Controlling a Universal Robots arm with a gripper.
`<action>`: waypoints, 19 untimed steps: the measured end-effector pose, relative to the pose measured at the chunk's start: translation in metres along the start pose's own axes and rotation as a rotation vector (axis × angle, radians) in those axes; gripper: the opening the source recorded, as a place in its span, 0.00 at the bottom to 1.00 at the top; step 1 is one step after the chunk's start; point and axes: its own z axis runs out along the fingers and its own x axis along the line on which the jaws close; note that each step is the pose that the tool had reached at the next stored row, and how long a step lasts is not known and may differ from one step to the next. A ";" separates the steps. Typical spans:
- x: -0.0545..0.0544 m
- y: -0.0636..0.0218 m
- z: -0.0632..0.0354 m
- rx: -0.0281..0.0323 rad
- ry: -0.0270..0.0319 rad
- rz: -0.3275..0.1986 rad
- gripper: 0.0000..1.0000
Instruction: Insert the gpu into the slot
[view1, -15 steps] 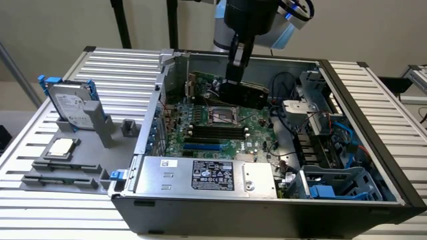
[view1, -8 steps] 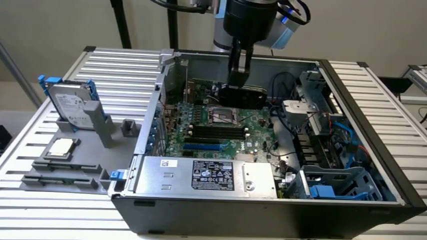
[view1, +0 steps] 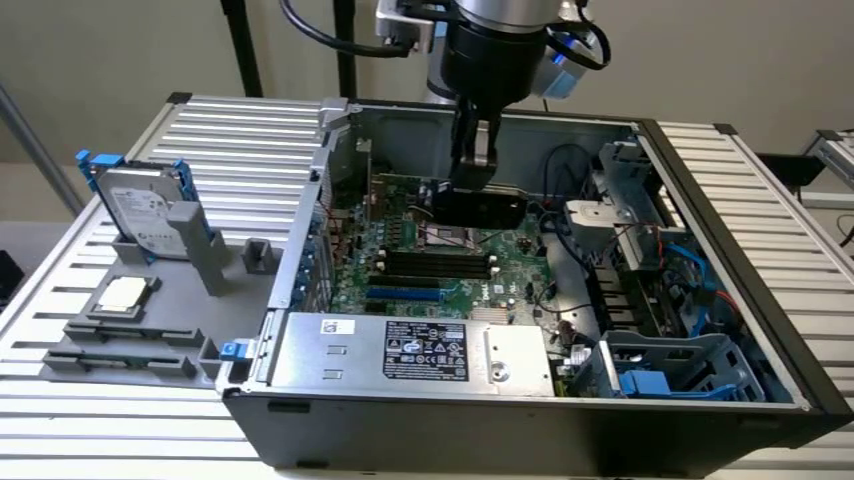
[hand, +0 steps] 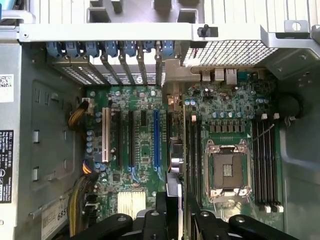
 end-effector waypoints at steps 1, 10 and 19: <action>0.002 0.0006 0.0018 -0.0001 -0.0013 -0.002 0.26; 0.015 0.0121 0.0185 -0.0008 -0.0081 -0.011 0.26; 0.022 0.0300 0.0356 -0.0005 -0.0085 -0.014 0.26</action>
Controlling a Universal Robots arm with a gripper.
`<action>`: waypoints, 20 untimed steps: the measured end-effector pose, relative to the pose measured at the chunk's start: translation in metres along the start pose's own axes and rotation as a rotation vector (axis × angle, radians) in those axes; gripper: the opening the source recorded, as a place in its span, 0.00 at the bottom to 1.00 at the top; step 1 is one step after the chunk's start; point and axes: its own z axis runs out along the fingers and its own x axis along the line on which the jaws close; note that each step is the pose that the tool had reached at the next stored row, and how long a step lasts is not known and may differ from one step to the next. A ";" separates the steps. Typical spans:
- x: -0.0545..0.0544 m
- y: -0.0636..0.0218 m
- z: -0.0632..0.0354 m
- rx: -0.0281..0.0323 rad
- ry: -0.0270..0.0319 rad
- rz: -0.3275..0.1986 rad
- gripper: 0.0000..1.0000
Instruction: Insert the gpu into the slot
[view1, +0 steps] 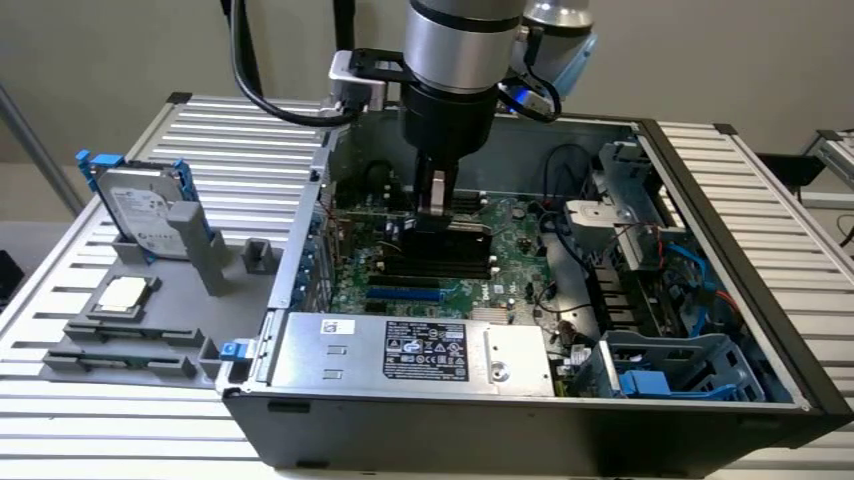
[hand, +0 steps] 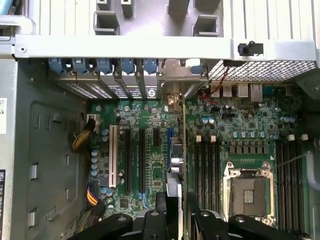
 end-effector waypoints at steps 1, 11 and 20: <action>0.000 0.0014 0.0019 0.0002 0.0000 0.000 0.26; 0.002 0.0051 0.0197 0.0041 0.0000 -0.001 0.26; 0.002 0.0054 0.0230 0.0043 -0.0003 -0.001 0.26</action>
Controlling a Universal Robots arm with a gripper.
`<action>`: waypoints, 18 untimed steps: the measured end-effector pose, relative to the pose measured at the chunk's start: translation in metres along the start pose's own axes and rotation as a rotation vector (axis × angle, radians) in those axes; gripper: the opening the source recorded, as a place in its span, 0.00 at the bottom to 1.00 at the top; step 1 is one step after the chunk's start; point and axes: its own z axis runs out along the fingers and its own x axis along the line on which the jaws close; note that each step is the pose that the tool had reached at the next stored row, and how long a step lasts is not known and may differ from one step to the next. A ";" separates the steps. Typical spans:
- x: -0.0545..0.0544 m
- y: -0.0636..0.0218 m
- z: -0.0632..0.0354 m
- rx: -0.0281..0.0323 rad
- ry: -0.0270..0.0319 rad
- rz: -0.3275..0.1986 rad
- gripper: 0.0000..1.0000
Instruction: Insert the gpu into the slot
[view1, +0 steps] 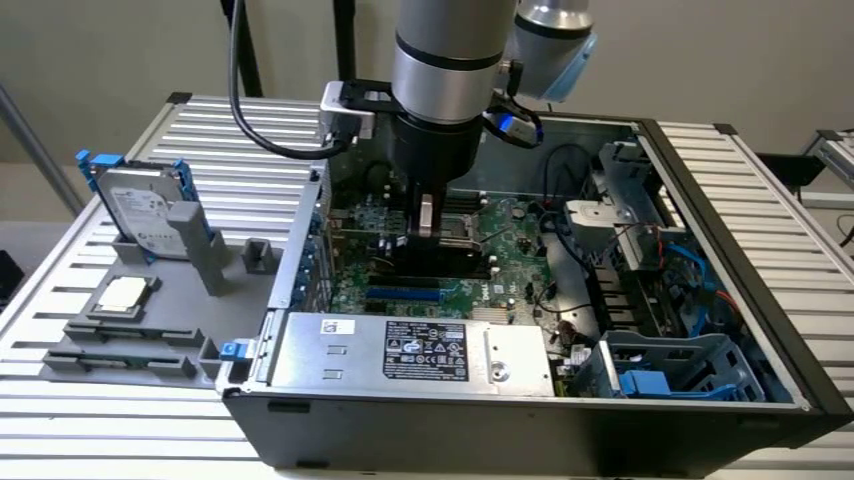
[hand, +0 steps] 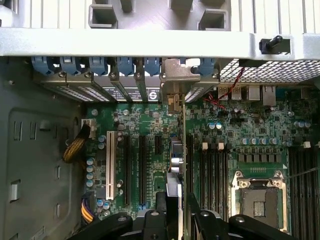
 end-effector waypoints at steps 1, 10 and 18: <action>0.000 0.0003 0.0006 0.0000 -0.0001 0.000 0.26; 0.000 0.0021 0.0070 0.0002 -0.0002 0.007 0.26; 0.001 0.0023 0.0116 0.0006 -0.0006 0.018 0.26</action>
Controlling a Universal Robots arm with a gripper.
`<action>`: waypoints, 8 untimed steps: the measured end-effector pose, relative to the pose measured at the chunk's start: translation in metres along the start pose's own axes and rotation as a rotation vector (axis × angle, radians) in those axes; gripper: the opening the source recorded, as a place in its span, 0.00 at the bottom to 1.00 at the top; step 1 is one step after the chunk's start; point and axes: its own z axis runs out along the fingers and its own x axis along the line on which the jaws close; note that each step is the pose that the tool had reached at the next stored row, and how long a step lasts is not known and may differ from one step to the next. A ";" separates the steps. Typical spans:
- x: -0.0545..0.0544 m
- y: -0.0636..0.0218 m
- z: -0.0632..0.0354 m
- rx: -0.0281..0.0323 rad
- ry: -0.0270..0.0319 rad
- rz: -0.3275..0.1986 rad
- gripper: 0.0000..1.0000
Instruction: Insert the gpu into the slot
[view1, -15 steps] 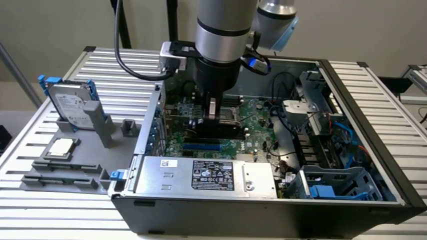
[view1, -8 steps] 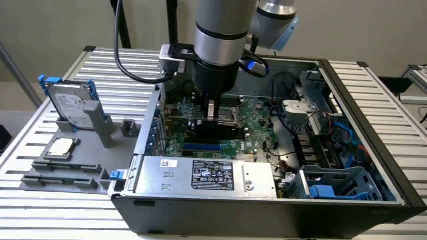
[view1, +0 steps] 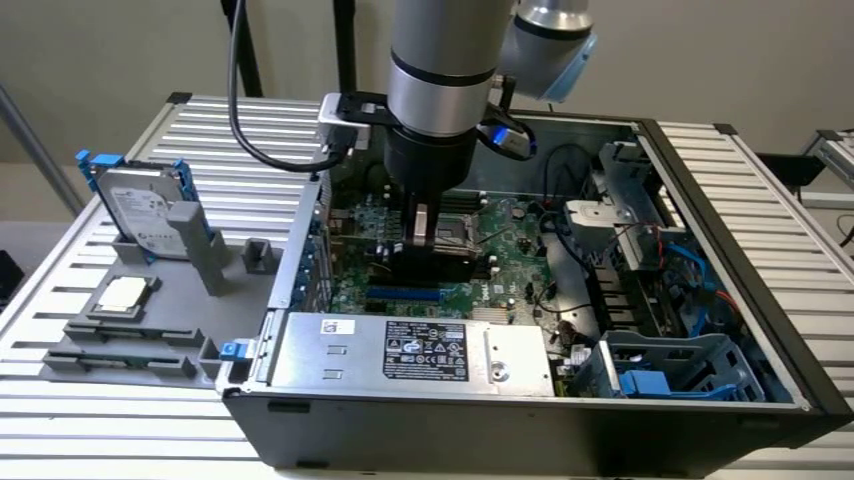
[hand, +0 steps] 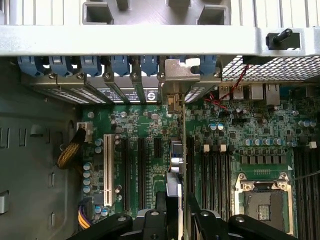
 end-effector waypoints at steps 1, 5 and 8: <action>0.000 0.0000 0.0011 0.0001 -0.0001 0.000 0.26; 0.000 -0.0002 0.0053 0.0001 -0.0002 0.000 0.26; 0.001 -0.0003 0.0059 -0.0004 0.0003 0.000 0.26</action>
